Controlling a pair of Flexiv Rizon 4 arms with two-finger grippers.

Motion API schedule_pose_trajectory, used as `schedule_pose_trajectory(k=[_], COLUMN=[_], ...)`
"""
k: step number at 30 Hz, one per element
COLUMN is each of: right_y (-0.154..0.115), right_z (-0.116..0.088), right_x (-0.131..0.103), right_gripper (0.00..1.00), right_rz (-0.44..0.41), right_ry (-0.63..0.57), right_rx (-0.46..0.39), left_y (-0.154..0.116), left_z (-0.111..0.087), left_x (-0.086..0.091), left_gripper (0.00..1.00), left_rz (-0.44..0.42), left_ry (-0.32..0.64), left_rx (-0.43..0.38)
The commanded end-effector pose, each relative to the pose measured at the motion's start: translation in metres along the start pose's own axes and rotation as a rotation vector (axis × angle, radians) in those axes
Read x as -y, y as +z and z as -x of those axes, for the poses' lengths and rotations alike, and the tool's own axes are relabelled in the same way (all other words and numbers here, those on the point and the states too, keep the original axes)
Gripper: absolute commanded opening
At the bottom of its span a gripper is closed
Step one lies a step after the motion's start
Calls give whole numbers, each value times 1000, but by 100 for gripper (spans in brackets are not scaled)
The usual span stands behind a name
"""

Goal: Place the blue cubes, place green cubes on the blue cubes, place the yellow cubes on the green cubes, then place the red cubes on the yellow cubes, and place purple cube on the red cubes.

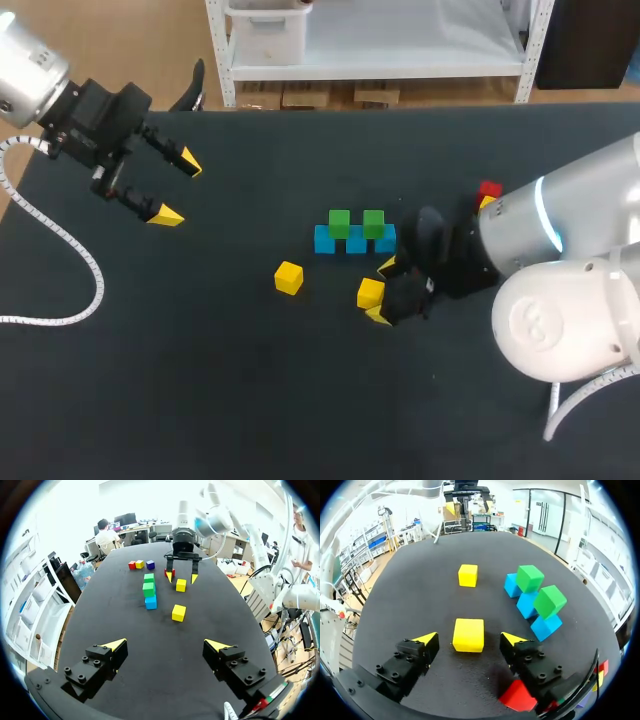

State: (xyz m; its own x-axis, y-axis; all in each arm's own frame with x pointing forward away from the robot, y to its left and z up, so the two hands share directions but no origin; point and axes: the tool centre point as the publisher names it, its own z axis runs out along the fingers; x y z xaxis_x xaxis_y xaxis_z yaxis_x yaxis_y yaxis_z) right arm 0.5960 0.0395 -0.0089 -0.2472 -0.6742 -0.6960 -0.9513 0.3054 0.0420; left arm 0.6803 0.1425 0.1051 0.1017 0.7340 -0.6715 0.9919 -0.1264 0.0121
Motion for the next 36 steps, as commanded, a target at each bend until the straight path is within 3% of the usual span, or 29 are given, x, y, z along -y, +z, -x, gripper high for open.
schedule_pose_trajectory(k=[1, 5, 7, 10, 14, 25, 29, 36], right_y=[4, 6, 7, 7, 6, -13, -23, -47], right_z=[-1, 0, 1, 0, -1, 7, 15, 32], right_x=[4, 6, 6, 6, 8, 11, 19, 38], right_gripper=[69, 61, 48, 40, 1, 0, 0, 0], right_rz=[6, 10, 12, 15, 12, 38, 119, 133], right_ry=[0, -5, -9, -10, -8, -60, -92, -185], right_rx=[9, 15, 16, 20, 22, 35, 41, 26], left_y=[0, 0, 0, 0, 0, 0, 0, 0], left_z=[-1, -1, -1, -1, -1, -1, -1, -1], left_x=[0, 0, 0, 0, 0, 0, 0, 0], left_gripper=[100, 100, 100, 100, 100, 100, 100, 100], left_rz=[0, 0, 0, 0, 0, 0, 0, 0], left_ry=[4, 4, 4, 4, 4, 4, 4, 4], left_rx=[3, 3, 3, 3, 3, 3, 3, 3])
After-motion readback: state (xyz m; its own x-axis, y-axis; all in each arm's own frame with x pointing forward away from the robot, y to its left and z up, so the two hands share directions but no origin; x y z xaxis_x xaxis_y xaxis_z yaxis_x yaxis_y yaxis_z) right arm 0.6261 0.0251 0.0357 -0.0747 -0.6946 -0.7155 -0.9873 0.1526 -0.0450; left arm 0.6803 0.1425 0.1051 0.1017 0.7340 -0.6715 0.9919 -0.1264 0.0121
